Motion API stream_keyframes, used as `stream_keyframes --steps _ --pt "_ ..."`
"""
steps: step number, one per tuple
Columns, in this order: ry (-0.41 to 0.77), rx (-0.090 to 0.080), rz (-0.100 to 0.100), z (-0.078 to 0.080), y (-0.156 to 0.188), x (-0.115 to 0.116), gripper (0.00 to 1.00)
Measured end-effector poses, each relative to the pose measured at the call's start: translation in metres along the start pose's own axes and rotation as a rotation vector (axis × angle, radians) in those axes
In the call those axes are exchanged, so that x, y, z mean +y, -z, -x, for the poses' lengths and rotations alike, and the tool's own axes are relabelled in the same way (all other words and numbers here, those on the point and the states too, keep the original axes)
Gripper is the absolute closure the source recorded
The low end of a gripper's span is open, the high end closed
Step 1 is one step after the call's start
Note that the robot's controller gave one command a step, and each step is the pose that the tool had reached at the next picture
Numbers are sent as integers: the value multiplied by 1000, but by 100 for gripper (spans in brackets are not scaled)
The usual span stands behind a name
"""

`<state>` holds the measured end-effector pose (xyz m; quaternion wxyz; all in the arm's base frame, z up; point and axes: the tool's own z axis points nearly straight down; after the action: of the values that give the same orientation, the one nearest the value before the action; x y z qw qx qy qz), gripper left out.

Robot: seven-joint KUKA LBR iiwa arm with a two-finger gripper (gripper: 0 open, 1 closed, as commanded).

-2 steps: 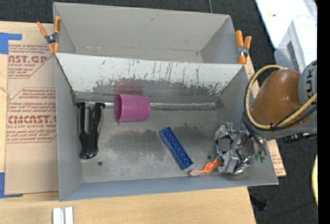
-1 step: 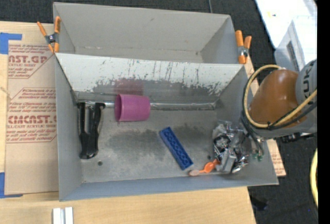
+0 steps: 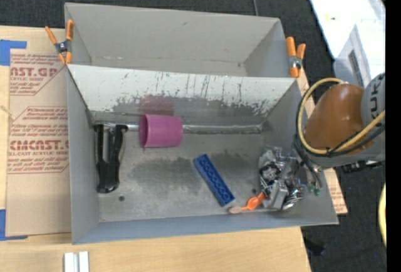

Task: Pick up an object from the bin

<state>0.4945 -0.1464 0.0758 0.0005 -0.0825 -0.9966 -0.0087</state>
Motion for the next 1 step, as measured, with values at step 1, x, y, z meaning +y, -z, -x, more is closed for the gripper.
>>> stream_keyframes --steps 1 --pt "-97 -6 2 -3 -5 1 0"
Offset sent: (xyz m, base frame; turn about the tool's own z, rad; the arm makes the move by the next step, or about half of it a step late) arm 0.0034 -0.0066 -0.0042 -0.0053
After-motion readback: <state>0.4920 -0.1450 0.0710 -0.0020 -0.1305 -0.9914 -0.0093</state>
